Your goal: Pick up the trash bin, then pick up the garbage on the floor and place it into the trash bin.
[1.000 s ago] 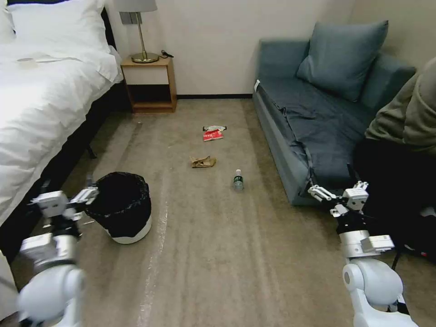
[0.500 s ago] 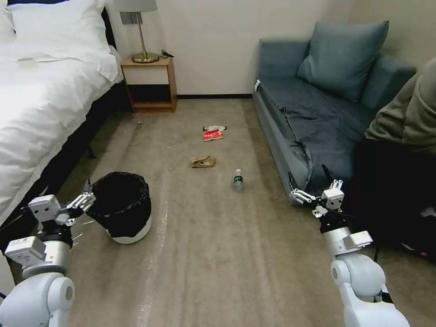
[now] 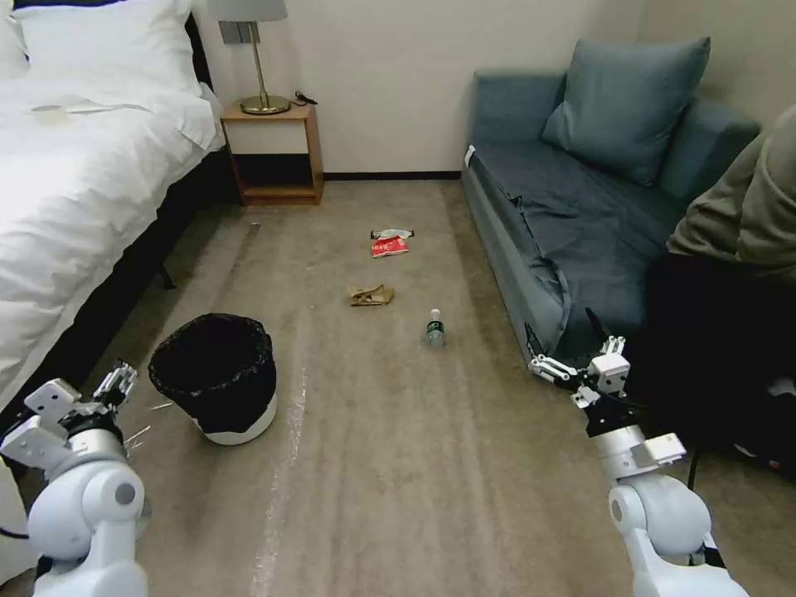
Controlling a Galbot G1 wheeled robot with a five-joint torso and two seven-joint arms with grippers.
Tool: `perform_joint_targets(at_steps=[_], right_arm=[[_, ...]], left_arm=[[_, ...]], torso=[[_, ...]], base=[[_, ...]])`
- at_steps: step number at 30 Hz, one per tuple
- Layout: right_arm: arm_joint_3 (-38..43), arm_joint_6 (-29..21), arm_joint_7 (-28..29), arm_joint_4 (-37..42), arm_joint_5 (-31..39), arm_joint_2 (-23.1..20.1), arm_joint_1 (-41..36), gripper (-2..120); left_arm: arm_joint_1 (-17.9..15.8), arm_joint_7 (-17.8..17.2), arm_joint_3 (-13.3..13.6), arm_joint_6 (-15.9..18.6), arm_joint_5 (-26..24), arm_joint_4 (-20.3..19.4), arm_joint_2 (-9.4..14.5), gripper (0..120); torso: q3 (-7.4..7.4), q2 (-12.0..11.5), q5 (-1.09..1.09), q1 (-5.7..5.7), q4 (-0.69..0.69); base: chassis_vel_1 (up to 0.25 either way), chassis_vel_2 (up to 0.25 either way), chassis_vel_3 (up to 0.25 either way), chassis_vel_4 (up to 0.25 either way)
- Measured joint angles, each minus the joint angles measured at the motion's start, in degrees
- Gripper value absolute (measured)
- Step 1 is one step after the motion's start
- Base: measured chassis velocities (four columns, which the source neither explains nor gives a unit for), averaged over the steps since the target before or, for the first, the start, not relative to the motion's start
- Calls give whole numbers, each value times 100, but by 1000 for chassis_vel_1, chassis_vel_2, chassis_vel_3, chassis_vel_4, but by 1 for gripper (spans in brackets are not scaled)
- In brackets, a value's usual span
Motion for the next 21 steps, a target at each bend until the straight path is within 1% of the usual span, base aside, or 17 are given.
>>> perform_joint_targets(at_steps=[1, 3, 4, 5, 7, 8, 10, 11, 12, 14, 16, 17, 19, 20, 21], right_arm=[[0, 0, 0, 0, 0, 0, 0, 100], [14, 2, -18, 38, 6, 12, -26, 100], [20, 4, -25, 41, 7, 12, -31, 100], [20, 4, -25, 41, 7, 12, -31, 100], [36, 12, -58, 41, 16, 5, -37, 100], [36, 12, -58, 41, 16, 5, -37, 100], [39, 30, -193, 41, 95, 23, -51, 100], [39, 30, -193, 41, 95, 23, -51, 100], [25, 40, -229, 40, 107, 59, -60, 100], [10, 50, -243, 38, 109, 77, -64, 100], [-72, 89, -306, 22, 107, 148, -79, 100], [-72, 89, -306, 22, 107, 148, -79, 100], [-128, 122, -385, 19, 95, 180, -83, 100], [-128, 122, -385, 19, 95, 180, -83, 100], [-129, 128, -398, 19, 97, 180, -82, 100]], left_arm=[[0, 0, 0, 0, 0, 0, 0, 100], [-261, -235, 2, -24, -215, 329, 17, 100], [-355, -272, -1, -28, -280, 447, 37, 100], [-355, -272, -1, -28, -280, 447, 37, 100], [-539, -296, 7, -26, -373, 682, 105, 100], [-539, -296, 7, -26, -373, 682, 105, 100], [-765, -313, 67, 7, -479, 956, 204, 100], [-765, -313, 67, 7, -479, 956, 204, 100], [-863, -322, 101, 13, -507, 1076, 225, 100], [-914, -331, 123, 16, -523, 1143, 231, 100], [-1100, -399, 205, 32, -608, 1409, 235, 100], [-1100, -399, 205, 32, -608, 1409, 235, 100], [-1323, -478, 288, 46, -650, 1763, 202, 100], [-1323, -478, 288, 46, -650, 1763, 202, 100], [-1417, -496, 307, 47, -651, 1911, 190, 100]], torso=[[0, 0, 0, 0, 0], [0, 0, -1, 0, 1], [0, 0, -1, 0, 1], [0, 0, -1, 0, 1], [0, 0, -1, 0, 1], [0, 0, -1, 0, 1], [0, 0, -1, 0, 1], [0, 0, -1, 0, 1], [0, 0, 0, 0, 0], [0, 0, 0, 0, 0], [0, 0, 0, 0, 1], [0, 0, 0, 0, 1], [0, 0, -1, 0, 1], [0, 0, -1, 0, 1], [0, 0, -1, 0, 1]], base=[[0, 0, 0, 0], [0, 0, 0, 0], [0, 0, 0, 0], [0, 0, 0, 0], [0, 0, 0, 0], [0, 0, 0, 0], [0, 0, 0, 0], [0, 0, 0, 0], [0, 0, 0, 0], [0, 0, 0, 0], [0, 0, 0, 0], [0, 0, 0, 0], [0, 0, 0, 0], [0, 0, 0, 0], [0, 0, 0, 0]])
